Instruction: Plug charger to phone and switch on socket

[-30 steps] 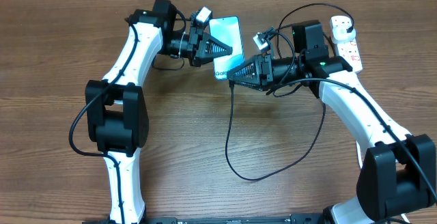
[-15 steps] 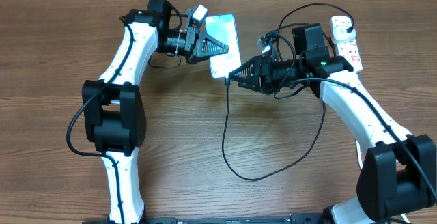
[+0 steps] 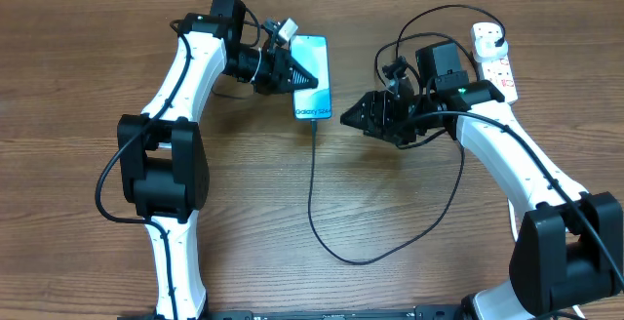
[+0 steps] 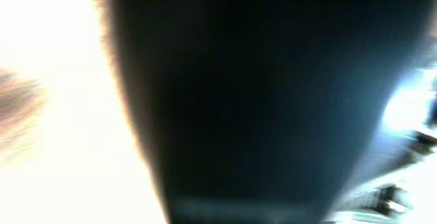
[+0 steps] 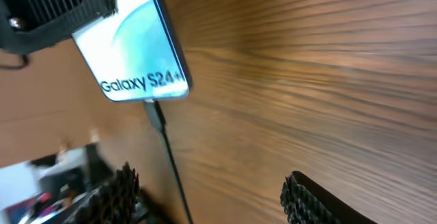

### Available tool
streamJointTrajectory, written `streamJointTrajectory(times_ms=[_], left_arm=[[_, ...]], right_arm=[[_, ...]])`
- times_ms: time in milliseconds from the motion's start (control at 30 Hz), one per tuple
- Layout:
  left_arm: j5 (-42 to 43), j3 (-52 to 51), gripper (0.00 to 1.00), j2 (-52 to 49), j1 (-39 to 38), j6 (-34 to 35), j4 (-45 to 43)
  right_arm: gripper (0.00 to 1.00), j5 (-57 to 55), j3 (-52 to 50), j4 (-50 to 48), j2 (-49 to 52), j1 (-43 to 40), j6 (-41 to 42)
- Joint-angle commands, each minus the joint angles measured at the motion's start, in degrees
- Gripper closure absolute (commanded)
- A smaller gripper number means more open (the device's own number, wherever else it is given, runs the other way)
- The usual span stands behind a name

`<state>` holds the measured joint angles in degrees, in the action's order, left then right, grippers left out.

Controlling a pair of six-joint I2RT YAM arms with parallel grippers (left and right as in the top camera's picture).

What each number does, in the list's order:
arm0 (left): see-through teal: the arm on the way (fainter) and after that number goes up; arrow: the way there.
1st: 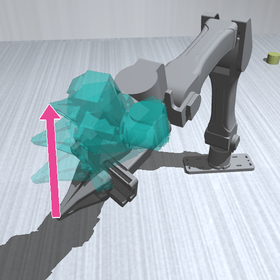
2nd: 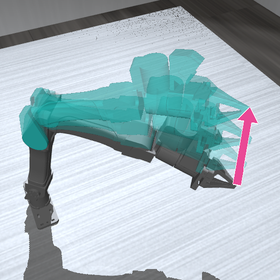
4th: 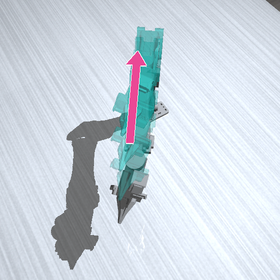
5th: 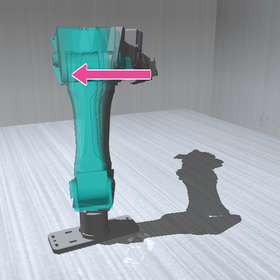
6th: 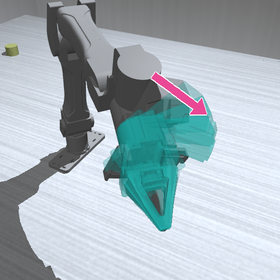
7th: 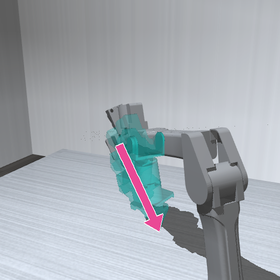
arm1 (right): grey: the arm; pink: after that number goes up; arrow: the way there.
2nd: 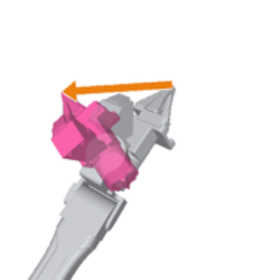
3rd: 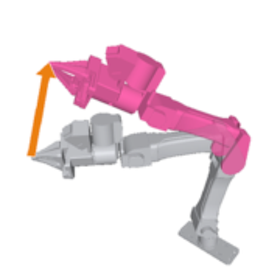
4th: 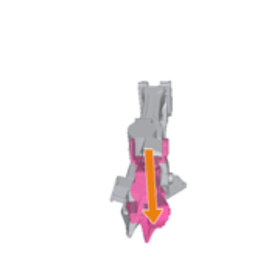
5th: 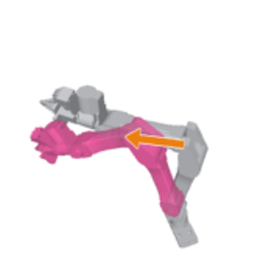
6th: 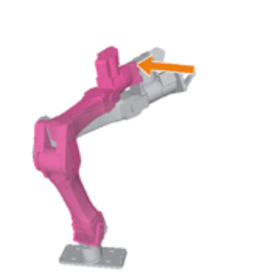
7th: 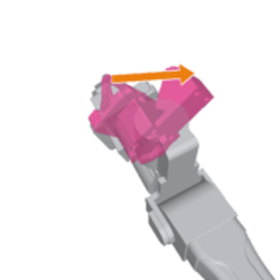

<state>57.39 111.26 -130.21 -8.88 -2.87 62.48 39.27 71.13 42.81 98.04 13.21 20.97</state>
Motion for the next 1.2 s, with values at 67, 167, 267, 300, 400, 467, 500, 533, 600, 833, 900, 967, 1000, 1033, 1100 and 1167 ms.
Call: streamJointTrajectory(times_ms=[67,167,267,300,400,467,500,533,600,833,900,967,1000,1033,1100,1167], left_arm=[[-19.6,0.3,0.96,0.5,-2.7,7.3,-1.6],[-22.5,0.3,0.96,0.5,-4.1,10.3,-3.4],[-26.7,0.3,0.96,0.5,-5.4,16.9,-5.8],[-27.5,0.3,0.96,0.5,-6.1,20.2,-6.9],[-27.5,0.3,0.96,0.4,-7.1,23.6,-8.3],[-27.3,0.3,0.96,0.4,-7.9,26.3,-8.8],[-26.7,0.3,0.96,0.4,-8.1,27.2,-8.9],[-25.7,0.3,0.96,0.4,-8.4,27.9,-8.9],[-24.1,0.3,0.96,0.4,-8.8,29.6,-9.0],[-21.1,0.3,0.96,-0.7,-8.9,32.1,-9.0],[-20.6,0.3,0.96,-1.5,-8.9,32.2,-9.0],[-20.2,0.3,0.96,-2.6,-8.9,33.1,-9.0],[-19.9,0.3,0.96,-3.3,-8.9,33.6,-9.1],[-19.6,0.3,0.96,-3.6,-8.9,33.6,-9.3],[-18.9,0.3,0.96,-4.4,-8.9,33.6,-9.6],[-17.2,0.3,0.96,-5.1,-9.0,33.6,-10.5]], right_arm=[[0.31,-6.9,1.2,0.2,0.1,-0.1,-0.1],[0.31,-6.9,1.2,0.4,0.1,-0.1,-0.1],[0.31,-6.8,1.1,0.6,0.1,-0.1,-0.1],[0.31,-6.8,1.1,0.7,0.1,-0.1,0.1],[0.31,-6.8,1.1,0.6,0.1,-0.1,0.1],[0.3,-6.8,1.1,0.7,0.1,-0.1,0.1],[0.31,-6.8,1.1,0.7,0.1,-0.1,0.1],[0.3,-6.8,1.1,0.8,0.1,-0.1,0.1],[0.3,-6.8,1.1,1.0,0.1,-0.1,0.1],[0.3,-4.9,1.1,1.1,0.1,-0.1,0.5],[0.3,-4.2,1.1,1.0,0.1,-0.1,0.5],[0.3,-4.1,1.1,1.0,0.1,-0.1,0.5],[0.3,-4.1,1.1,1.0,0.1,-0.1,0.5],[0.3,-4.0,1.1,1.1,0.1,-0.1,0.5],[0.3,-4.0,1.1,1.1,0.1,-0.1,0.5],[0.3,-4.1,1.1,1.0,0.1,-0.1,0.5]])
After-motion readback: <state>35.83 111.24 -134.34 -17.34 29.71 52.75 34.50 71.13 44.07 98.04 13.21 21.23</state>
